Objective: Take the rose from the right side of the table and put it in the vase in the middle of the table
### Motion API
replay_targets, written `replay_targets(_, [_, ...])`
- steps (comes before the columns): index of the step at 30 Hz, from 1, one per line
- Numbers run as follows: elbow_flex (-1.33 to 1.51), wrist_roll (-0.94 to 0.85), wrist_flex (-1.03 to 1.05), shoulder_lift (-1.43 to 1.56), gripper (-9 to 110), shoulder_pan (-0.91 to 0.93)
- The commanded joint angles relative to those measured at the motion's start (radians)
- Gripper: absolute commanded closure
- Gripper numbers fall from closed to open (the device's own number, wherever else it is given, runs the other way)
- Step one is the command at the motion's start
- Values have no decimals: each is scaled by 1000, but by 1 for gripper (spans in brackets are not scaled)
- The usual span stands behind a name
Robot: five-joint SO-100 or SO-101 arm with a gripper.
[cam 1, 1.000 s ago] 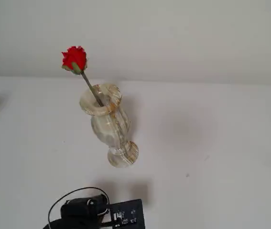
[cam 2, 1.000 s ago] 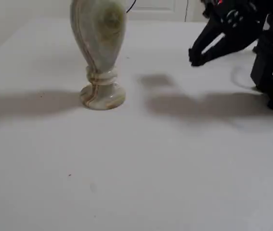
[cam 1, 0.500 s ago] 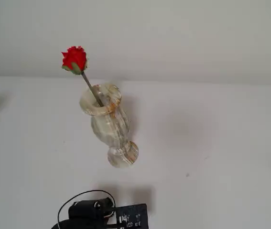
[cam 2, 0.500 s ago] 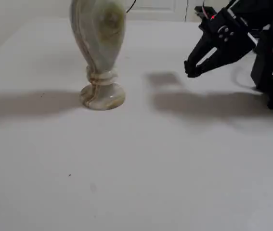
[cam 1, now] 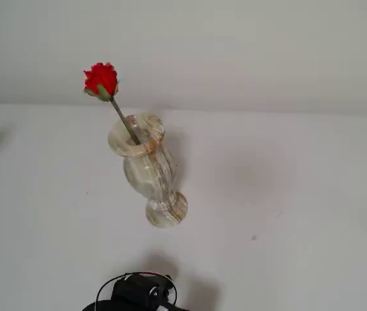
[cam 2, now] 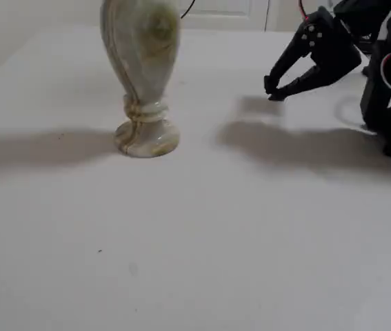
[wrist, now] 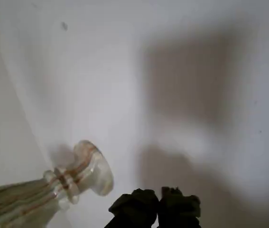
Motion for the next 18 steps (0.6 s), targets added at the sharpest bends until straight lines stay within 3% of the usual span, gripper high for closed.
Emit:
replay_targets(1, [-5, -72, -25, 8, 101, -72])
replay_targets(6, [-5, -161, -25, 8, 101, -150])
replay_targets(18, [-5, -146, -25, 8, 101, -135])
